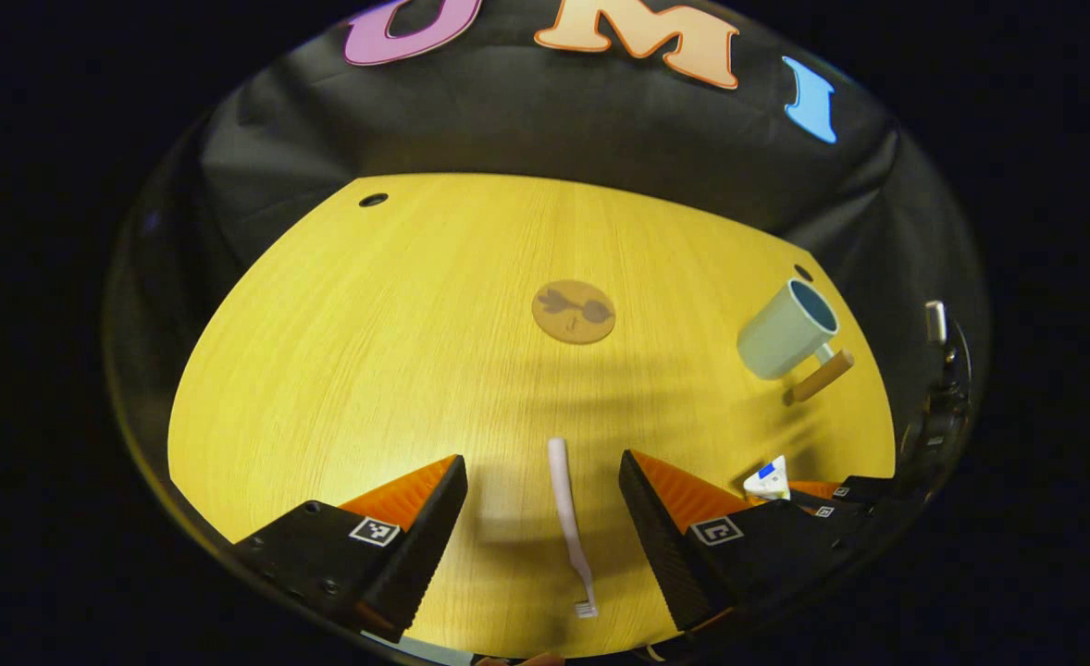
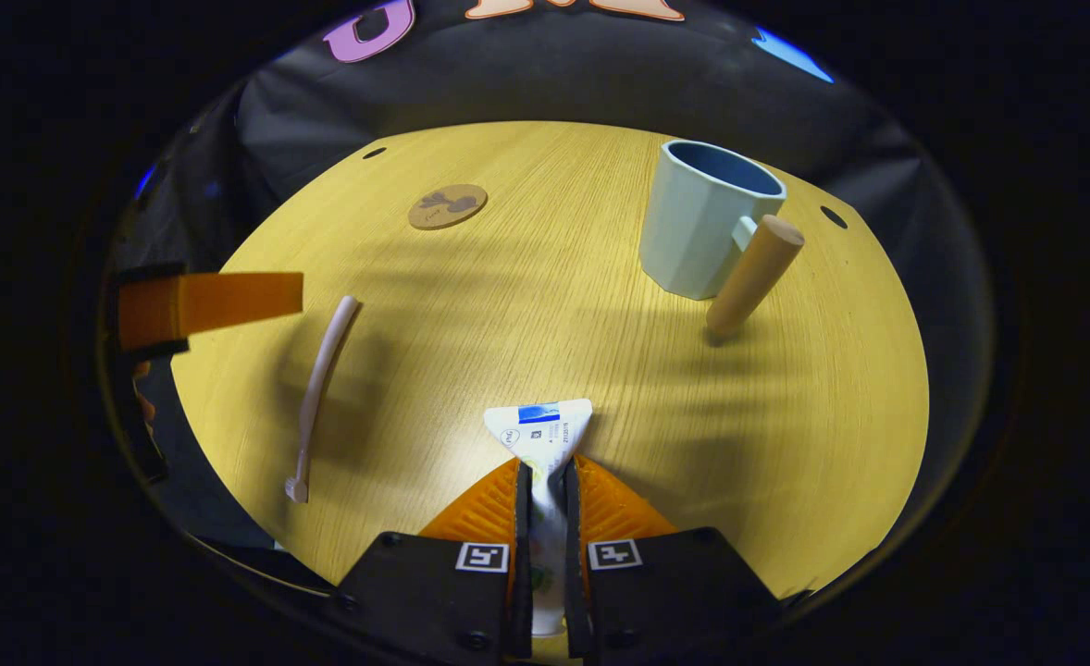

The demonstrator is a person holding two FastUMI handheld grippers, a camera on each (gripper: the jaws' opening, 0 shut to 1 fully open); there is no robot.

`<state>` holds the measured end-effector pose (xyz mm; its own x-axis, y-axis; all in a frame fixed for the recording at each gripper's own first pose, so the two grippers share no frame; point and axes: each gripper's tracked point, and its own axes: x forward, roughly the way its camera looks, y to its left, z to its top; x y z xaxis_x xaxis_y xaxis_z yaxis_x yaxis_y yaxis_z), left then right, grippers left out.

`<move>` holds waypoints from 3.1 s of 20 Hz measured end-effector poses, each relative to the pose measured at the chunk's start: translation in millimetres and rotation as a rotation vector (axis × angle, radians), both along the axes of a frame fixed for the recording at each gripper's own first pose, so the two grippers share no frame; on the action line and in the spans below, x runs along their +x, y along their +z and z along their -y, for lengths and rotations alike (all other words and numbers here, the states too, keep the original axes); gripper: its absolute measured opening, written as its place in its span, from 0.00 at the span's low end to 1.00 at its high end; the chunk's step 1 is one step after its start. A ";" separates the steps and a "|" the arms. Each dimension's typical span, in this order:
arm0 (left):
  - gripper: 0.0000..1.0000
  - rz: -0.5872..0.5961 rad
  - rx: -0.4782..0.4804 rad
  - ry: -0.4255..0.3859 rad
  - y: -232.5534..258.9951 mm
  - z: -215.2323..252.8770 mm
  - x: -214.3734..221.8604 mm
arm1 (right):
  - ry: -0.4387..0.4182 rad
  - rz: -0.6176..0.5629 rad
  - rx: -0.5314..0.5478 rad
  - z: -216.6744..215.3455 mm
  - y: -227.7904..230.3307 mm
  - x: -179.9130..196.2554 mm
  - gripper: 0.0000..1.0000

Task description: Put the toothbrush and toothpaste on the desktop into the cup, then pick up the cup and place it on the coaster on the desktop.

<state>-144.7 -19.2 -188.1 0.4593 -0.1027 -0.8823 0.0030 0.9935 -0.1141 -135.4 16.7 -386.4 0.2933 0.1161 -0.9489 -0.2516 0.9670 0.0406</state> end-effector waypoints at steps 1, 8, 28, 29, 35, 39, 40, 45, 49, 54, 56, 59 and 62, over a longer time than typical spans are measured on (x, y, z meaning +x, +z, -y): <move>0.97 -0.027 0.009 -0.003 -3.5 -0.5 -4.1 | 0.002 0.001 0.001 0.0 -0.3 -0.5 0.17; 0.97 -0.150 0.073 -0.040 -18.7 -5.6 -22.1 | 0.012 0.003 0.010 0.1 -0.1 -0.1 0.17; 0.39 -0.233 0.076 -0.124 -30.4 3.9 -26.1 | 0.013 0.002 0.035 0.9 -1.2 0.4 0.17; 0.07 -0.227 0.066 -0.109 -31.5 5.5 -24.6 | 0.013 0.002 0.034 0.9 -1.3 0.1 0.17; 0.00 -0.203 0.045 -0.127 -30.2 4.8 -24.9 | 0.010 0.005 0.027 1.0 -1.7 0.6 0.17; 0.00 -0.157 0.028 -0.119 -29.2 6.3 -22.0 | 0.019 0.015 0.020 0.1 -1.3 1.1 0.17; 0.00 -0.153 0.022 -0.117 -28.5 5.6 -22.9 | 0.010 0.019 0.026 -0.1 -0.5 1.7 0.17; 0.00 -0.132 -0.011 -0.108 -26.9 -0.1 -26.0 | -0.047 0.055 0.095 0.7 11.4 9.7 0.17; 0.00 -0.069 -0.027 -0.110 -9.6 6.4 -25.4 | -0.091 0.119 0.157 4.9 31.0 23.5 0.17; 0.00 -0.014 -0.057 -0.110 11.7 13.2 -23.6 | -0.099 0.255 0.221 4.5 68.0 48.5 0.16; 0.00 -0.005 -0.062 -0.108 17.8 14.8 -23.8 | -0.101 0.301 0.250 0.4 84.5 59.7 0.16; 0.00 0.016 -0.065 -0.110 30.4 16.5 -22.8 | -0.110 0.347 0.285 -1.2 105.9 75.8 0.16; 0.00 0.044 -0.073 -0.114 43.4 20.6 -19.1 | -0.138 0.409 0.307 2.1 127.4 107.2 0.16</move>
<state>-163.7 -39.8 -144.7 0.4791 -0.2200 -0.8498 0.1222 0.9754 -0.1836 -28.2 14.6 -259.0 0.6646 0.3047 -0.6823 -0.1776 0.9513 0.2518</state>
